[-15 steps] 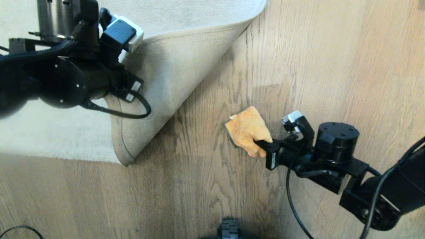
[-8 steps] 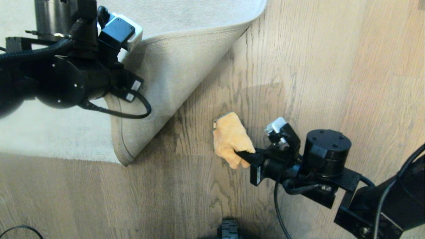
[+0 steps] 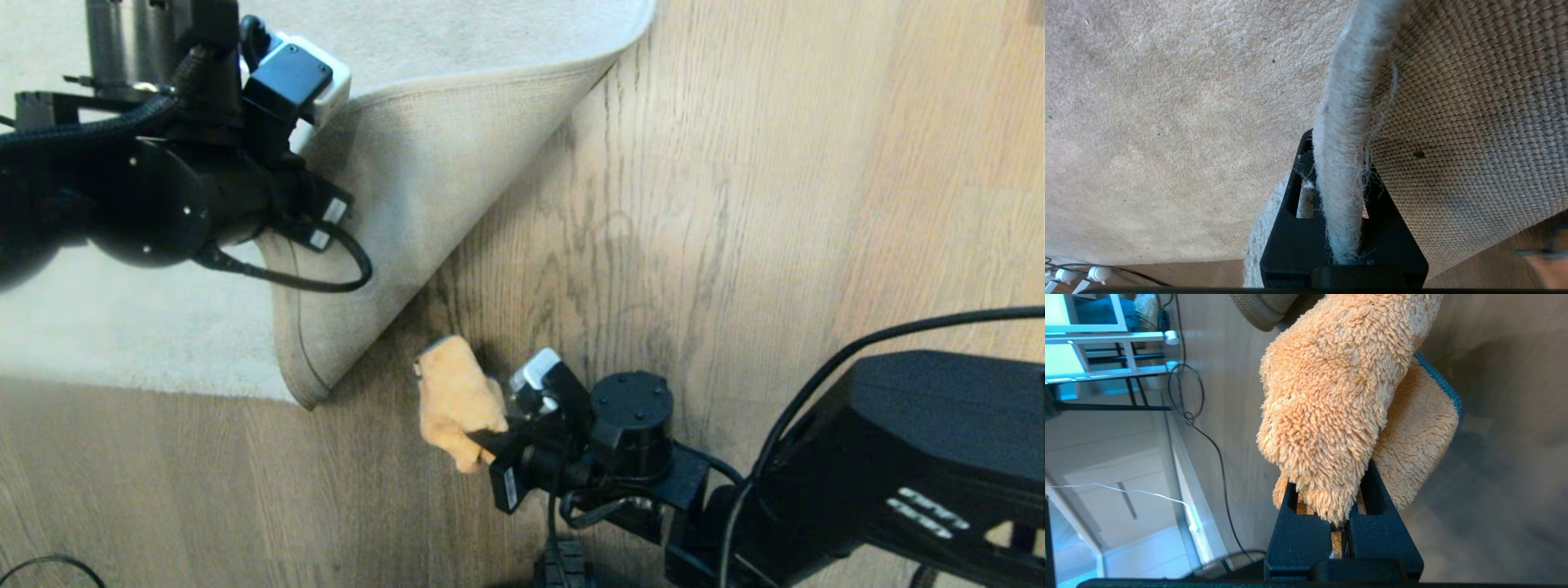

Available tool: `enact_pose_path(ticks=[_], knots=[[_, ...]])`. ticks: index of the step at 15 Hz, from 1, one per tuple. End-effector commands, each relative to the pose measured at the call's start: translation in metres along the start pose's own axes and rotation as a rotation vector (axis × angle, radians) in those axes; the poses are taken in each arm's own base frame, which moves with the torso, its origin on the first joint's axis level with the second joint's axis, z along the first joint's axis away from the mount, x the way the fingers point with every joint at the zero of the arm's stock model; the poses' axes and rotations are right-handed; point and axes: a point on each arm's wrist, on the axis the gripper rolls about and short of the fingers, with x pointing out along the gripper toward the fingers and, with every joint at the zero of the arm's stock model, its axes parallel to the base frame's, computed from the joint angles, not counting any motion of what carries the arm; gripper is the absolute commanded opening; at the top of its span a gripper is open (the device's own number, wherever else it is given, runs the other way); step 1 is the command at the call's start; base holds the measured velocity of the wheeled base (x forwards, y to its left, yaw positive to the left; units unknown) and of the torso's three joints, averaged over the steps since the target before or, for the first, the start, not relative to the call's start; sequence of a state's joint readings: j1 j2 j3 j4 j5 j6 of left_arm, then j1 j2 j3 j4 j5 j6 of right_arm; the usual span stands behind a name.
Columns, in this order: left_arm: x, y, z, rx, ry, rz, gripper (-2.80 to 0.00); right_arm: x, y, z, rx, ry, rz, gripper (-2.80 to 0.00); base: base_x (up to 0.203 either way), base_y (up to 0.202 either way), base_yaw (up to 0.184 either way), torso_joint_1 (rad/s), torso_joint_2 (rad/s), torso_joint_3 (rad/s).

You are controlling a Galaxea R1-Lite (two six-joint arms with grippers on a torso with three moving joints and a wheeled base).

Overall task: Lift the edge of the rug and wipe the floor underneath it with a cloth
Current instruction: Wipe the floor under the carpet with a rag

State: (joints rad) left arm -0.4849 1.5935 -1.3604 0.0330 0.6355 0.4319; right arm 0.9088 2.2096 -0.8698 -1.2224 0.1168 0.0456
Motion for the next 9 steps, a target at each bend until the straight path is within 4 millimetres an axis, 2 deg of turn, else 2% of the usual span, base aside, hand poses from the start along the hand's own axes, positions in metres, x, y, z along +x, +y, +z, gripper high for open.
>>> enact_pose_path(ticks=[1, 4, 7, 9], knots=[[0.002, -0.001, -0.001, 0.006, 0.008, 0.003, -2.8, 0.027, 0.001, -0.029, 0.023, 0.026, 0.014, -2.8, 0.0, 0.0, 0.0, 0.0, 0.0, 0.0], [0.003, -0.002, -0.003, 0.01, 0.015, 0.002, -2.8, 0.033, -0.006, -0.033, 0.077, 0.012, -0.002, -2.8, 0.0, 0.0, 0.0, 0.0, 0.0, 0.0], [0.004, -0.009, -0.012, 0.033, 0.039, -0.015, -2.8, 0.028, -0.031, -0.031, 0.087, -0.018, -0.061, -2.8, 0.0, 0.0, 0.0, 0.0, 0.0, 0.0], [0.004, -0.009, -0.012, 0.034, 0.039, -0.017, -2.8, 0.018, -0.052, -0.02, 0.089, -0.04, -0.114, -2.8, 0.0, 0.0, 0.0, 0.0, 0.0, 0.0]])
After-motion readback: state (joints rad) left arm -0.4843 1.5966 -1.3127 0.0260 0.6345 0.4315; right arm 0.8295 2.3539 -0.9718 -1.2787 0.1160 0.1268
